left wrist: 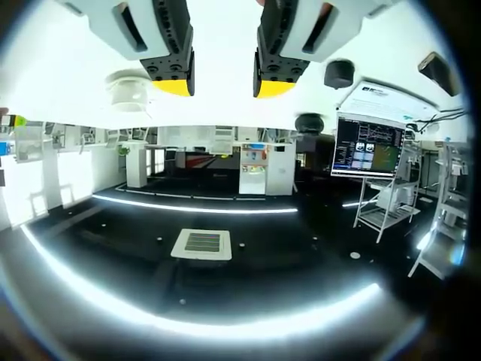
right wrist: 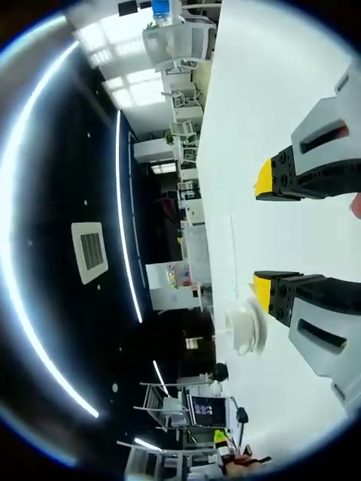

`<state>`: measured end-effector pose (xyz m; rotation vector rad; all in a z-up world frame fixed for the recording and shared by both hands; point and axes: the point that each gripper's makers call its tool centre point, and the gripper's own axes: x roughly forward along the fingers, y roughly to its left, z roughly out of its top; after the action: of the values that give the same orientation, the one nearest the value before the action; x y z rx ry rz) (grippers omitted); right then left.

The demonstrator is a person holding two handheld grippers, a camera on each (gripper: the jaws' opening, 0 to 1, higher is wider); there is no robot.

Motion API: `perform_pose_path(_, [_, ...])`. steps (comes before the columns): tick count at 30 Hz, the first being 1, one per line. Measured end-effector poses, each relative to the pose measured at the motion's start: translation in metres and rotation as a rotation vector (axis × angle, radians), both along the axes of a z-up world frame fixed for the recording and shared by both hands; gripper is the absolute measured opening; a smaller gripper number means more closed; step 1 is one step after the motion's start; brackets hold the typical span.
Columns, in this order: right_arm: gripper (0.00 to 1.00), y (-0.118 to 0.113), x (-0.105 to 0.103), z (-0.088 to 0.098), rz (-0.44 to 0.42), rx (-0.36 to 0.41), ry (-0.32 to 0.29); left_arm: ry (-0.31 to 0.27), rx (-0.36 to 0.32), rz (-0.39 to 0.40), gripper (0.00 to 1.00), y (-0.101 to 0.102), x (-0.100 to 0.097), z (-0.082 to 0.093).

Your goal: Tidy tabletop coffee trays, cups and spoons，present forward

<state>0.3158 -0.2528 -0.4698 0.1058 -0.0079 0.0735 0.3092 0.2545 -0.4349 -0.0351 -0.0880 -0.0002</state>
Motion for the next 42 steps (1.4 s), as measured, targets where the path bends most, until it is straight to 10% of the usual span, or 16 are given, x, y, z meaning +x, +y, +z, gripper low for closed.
perform_pose_path(42, [0.38,-0.0005,-0.0015,0.0083,0.0,-0.015,-0.012,-0.009,-0.013,0.011,0.33,0.0048,-0.0032,0.0041])
